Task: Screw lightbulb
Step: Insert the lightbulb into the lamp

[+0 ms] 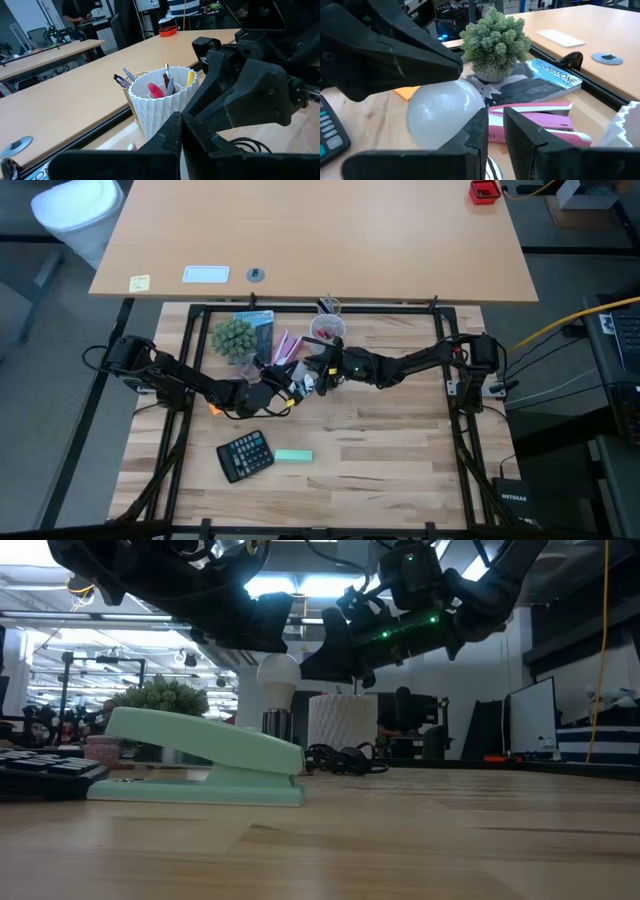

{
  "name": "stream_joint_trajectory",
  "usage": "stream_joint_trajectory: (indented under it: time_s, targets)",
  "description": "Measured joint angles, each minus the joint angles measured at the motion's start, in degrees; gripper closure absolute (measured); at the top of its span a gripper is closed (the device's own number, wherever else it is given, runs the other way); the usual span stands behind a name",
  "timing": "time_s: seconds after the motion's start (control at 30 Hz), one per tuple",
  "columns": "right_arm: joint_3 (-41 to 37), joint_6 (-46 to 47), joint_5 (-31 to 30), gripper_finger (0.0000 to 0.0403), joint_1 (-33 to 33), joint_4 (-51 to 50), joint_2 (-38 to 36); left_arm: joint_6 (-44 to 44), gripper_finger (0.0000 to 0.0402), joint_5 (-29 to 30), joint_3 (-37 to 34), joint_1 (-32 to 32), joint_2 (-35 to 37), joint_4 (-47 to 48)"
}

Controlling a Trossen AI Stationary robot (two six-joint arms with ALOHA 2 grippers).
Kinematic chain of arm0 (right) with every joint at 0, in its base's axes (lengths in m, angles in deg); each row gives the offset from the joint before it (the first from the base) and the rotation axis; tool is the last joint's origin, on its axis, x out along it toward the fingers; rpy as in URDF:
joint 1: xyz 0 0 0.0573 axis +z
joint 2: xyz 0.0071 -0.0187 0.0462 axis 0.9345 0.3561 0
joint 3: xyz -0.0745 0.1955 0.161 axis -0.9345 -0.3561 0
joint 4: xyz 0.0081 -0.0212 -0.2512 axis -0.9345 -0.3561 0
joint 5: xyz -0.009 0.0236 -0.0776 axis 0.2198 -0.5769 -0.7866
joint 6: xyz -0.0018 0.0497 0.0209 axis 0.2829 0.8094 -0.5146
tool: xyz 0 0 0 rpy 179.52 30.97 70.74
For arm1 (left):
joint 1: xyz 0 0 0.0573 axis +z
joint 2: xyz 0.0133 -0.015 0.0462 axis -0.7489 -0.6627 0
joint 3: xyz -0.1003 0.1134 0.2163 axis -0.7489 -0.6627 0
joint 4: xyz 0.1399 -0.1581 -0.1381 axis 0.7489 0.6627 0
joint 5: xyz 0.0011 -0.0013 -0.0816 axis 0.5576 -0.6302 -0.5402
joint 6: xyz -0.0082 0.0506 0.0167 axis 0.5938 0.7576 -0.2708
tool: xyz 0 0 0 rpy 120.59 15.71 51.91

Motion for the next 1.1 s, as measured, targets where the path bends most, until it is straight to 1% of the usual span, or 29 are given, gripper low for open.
stream_joint_trajectory:
  time_s: [0.5, 1.1]
  targets:
    - [0.0, 0.09, -1.99, 0.0339, 2.19, -0.51, -0.02, 1.49, 0.04, 0.76, 0.04, 0.02, 0.02, -0.05]
    - [0.0, 2.01, -1.16, 0.0339, 3.08, -1.07, -0.11, 1.5, 0.04, 1.39, 0.04, 0.02, 0.02, -0.07]
